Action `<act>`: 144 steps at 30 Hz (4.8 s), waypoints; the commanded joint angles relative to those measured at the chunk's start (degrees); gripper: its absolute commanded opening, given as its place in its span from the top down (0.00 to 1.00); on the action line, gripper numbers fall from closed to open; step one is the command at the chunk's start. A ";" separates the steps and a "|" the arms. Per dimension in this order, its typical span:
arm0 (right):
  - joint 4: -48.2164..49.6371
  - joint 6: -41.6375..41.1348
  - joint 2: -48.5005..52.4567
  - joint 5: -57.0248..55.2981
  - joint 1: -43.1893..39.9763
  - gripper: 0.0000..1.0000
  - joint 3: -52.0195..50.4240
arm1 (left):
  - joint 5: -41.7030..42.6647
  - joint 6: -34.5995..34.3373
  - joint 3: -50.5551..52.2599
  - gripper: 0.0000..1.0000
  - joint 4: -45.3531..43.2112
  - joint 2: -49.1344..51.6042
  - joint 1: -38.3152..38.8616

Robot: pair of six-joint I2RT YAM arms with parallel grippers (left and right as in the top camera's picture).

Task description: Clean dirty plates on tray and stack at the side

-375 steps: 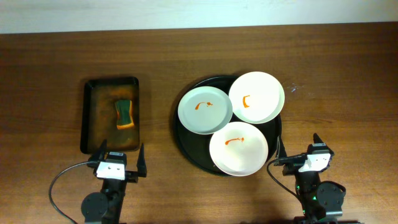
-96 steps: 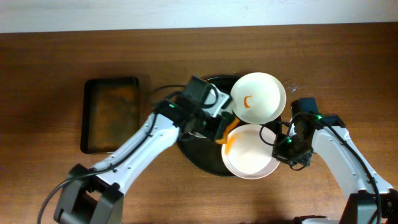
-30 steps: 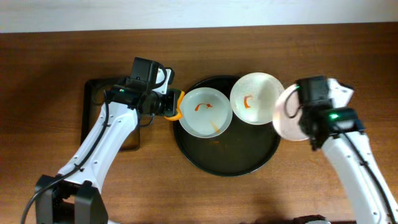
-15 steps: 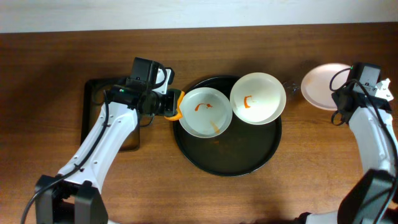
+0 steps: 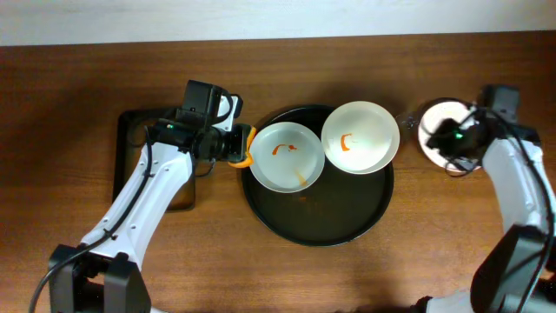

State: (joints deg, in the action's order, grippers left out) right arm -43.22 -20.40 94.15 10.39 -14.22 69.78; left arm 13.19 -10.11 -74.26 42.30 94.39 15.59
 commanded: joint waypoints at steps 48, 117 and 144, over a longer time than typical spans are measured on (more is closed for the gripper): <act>-14.01 -14.14 18.82 -8.76 35.15 0.96 0.52 | 28.00 -0.61 -0.61 1.00 -18.73 25.00 11.78; -13.62 11.21 -10.43 -51.47 36.59 0.96 5.42 | -16.00 -0.15 -1.11 0.99 -1.27 -1.53 1.11; -5.16 -19.74 -10.43 -49.20 9.68 0.96 5.46 | -15.54 -0.15 -1.11 0.99 -1.22 -1.53 1.11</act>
State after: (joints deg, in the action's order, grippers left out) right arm -51.27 -36.38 84.58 -45.41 0.95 74.19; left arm -2.37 -10.52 -75.16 41.19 94.37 16.91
